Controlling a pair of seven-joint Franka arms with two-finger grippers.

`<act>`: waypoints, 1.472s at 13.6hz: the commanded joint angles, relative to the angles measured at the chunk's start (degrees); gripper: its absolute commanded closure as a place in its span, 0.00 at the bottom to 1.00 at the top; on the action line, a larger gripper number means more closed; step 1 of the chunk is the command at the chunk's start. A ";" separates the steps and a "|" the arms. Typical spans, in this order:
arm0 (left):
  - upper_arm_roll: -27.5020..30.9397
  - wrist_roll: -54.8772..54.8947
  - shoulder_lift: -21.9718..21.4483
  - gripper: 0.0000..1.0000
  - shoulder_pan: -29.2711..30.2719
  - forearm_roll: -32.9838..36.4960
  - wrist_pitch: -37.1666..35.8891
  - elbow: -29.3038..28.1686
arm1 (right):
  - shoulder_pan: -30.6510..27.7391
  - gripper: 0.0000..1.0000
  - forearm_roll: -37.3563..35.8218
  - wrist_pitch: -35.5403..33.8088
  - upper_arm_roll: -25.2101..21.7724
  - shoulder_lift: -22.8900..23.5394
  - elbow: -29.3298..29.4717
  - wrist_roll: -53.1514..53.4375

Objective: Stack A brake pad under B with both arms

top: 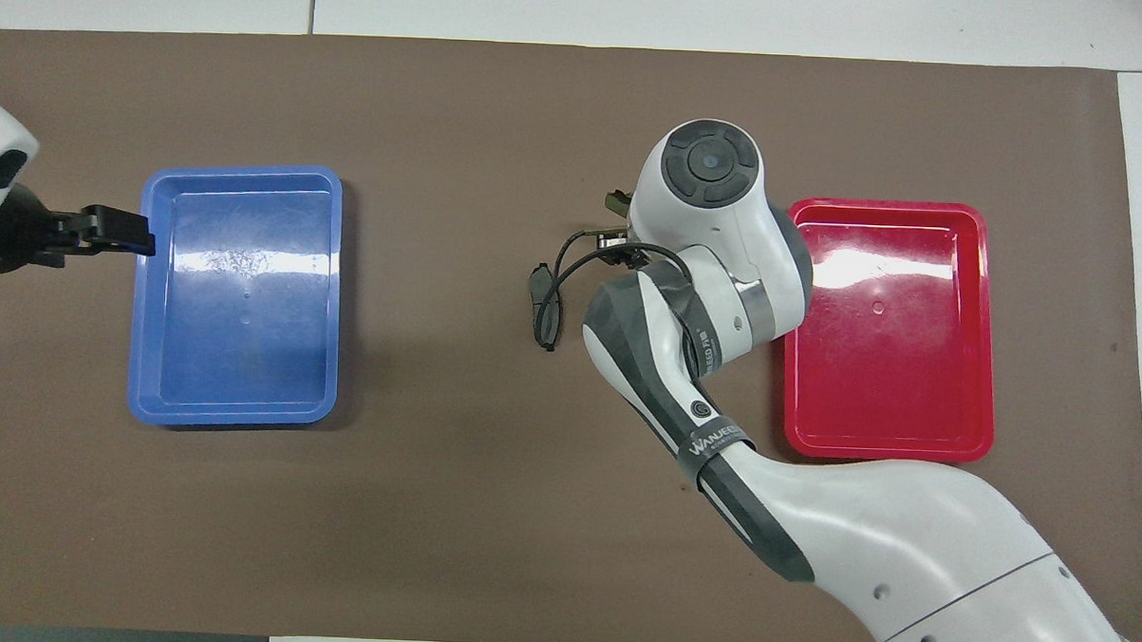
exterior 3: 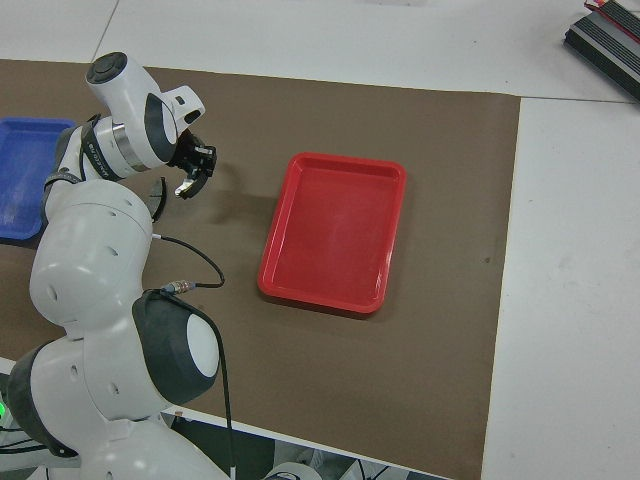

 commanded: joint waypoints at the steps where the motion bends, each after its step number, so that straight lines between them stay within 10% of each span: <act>1: -0.72 4.08 1.67 0.01 4.31 -0.62 -8.70 9.00 | 1.86 1.00 0.47 1.26 0.83 2.27 2.78 2.43; 4: -0.63 5.42 3.17 0.01 6.69 -0.01 -15.99 15.70 | 4.95 1.00 0.29 1.80 0.83 4.91 3.13 5.95; 20: -1.25 8.32 -0.26 0.01 6.00 0.17 -16.10 8.86 | 6.54 1.00 -0.50 2.31 1.80 7.55 7.71 5.52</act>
